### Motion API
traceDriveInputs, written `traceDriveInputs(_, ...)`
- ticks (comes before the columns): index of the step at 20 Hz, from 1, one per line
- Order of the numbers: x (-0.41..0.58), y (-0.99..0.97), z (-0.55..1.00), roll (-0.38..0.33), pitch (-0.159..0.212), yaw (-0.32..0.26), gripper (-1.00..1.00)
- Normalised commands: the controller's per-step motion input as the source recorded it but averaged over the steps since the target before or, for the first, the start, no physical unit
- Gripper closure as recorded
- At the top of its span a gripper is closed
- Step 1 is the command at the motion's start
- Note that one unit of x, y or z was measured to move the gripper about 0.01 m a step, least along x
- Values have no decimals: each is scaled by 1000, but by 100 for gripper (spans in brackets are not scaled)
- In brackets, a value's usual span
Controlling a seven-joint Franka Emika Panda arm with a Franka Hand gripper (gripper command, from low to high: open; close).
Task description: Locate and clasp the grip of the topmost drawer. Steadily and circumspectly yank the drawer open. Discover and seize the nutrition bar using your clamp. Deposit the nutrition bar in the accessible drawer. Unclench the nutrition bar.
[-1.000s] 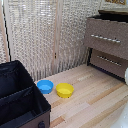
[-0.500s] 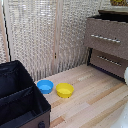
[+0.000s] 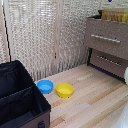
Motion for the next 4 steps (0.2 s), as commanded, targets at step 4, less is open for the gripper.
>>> traceDriveInputs(4, 201, 44, 1, 0, 0, 0, -100)
